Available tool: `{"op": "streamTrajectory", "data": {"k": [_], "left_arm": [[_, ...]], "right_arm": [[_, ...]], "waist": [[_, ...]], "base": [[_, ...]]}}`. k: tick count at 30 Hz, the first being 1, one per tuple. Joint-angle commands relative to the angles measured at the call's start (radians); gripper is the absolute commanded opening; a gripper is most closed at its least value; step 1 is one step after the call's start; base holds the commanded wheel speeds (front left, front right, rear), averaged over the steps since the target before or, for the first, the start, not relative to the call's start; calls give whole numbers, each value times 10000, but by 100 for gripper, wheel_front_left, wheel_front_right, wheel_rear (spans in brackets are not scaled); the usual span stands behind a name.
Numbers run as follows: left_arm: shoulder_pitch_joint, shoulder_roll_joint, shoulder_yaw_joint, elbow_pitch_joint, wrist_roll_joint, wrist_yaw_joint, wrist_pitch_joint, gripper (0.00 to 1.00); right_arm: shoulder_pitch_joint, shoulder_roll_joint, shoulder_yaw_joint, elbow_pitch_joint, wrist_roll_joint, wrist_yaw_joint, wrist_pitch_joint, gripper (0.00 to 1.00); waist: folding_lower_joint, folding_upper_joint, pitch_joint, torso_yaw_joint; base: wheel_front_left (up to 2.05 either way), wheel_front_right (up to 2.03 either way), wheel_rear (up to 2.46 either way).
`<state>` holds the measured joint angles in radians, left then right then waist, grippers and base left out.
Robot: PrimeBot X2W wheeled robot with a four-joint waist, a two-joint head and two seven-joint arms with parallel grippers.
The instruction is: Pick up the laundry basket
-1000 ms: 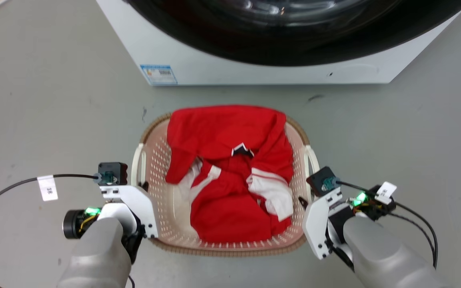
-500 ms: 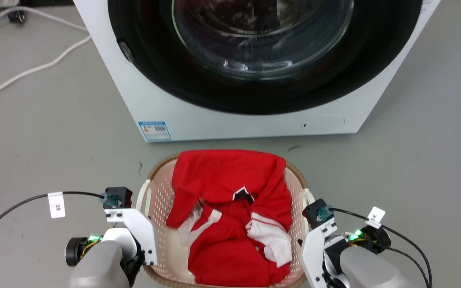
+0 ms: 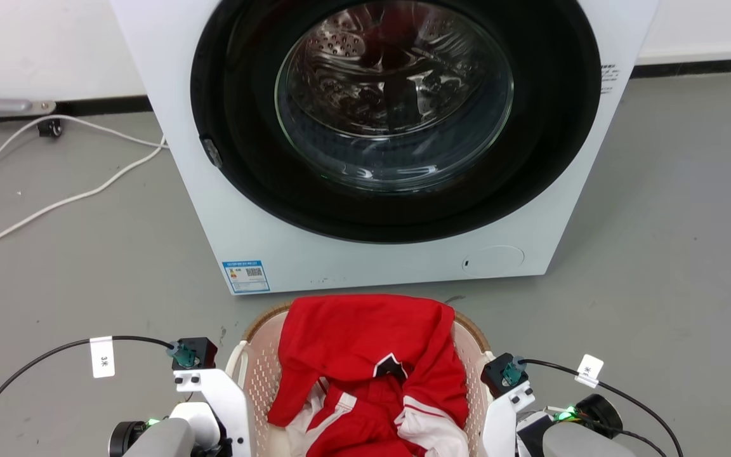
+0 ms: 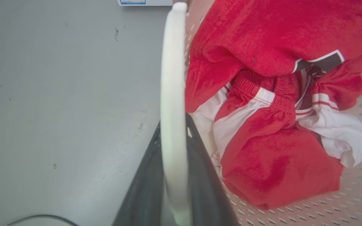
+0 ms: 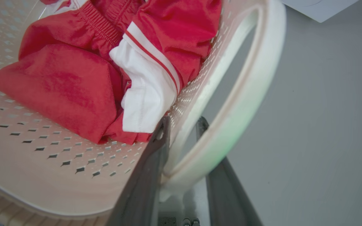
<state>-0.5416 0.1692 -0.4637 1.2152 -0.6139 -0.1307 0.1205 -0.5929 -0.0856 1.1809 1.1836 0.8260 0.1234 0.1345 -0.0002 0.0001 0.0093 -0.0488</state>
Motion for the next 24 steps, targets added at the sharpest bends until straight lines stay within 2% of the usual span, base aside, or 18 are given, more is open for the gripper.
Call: {"op": "streamTrajectory", "data": {"k": [1, 24], "left_arm": [[33, 55, -65, -111, -93, 7, 17, 0], [388, 211, -1270, -70, -1500, 7, -51, 0]], "right_arm": [[118, -7, 118, -108, 88, 133, 60, 0], [236, -249, 912, -81, 924, 125, 186, 0]], "waist": [[2, -1, -110, -27], [2, -1, -725, 87]], "base": [[0, 0, 0], [0, 0, 0]]}}
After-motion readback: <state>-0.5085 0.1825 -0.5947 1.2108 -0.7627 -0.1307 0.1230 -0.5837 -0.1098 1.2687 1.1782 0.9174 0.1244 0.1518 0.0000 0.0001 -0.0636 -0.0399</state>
